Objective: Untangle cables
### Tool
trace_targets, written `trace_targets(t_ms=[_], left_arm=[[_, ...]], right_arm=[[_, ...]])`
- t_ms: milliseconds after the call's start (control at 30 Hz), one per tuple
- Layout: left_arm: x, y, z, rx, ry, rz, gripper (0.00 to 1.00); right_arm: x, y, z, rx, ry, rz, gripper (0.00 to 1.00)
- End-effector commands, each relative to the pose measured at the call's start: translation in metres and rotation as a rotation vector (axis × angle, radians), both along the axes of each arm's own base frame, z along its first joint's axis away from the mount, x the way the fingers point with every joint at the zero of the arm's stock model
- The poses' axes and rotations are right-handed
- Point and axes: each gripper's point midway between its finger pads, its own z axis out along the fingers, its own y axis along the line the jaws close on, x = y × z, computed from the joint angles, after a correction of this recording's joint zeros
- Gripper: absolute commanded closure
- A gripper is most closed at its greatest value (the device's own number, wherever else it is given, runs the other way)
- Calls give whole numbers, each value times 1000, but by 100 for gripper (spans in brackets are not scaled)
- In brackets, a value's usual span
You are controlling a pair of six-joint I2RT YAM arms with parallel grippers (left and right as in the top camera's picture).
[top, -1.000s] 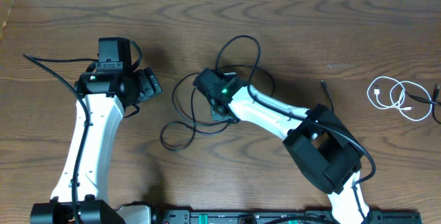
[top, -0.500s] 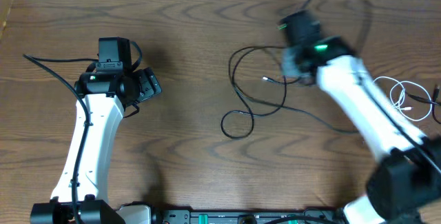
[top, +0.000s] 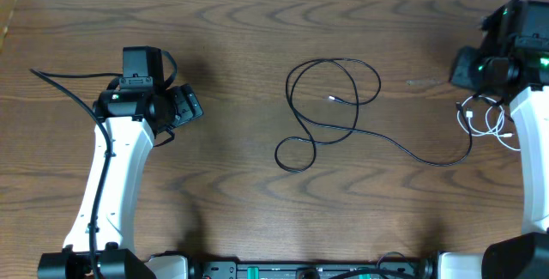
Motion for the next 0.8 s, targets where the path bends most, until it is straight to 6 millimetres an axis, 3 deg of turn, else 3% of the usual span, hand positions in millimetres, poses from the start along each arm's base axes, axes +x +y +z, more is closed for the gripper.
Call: trace_targets(t_ms=[0,233,367,567,767], left_arm=[[0,1,3,1,-5,4,10],[0,1,3,1,-5,4,10],[0,1,3,1,-5,4,10],[0,1,3,1,-5,4,10],[0,1,3,1,-5,4,10]], right_arm=[[-10,56,0,155,28,201,59],[-32,117,-16,125,115,377,36],[-41,151,-35,83,160,480,29],[-45,212,-74,14,155,748,29],[-34,239,-122,-165,163,823,28]])
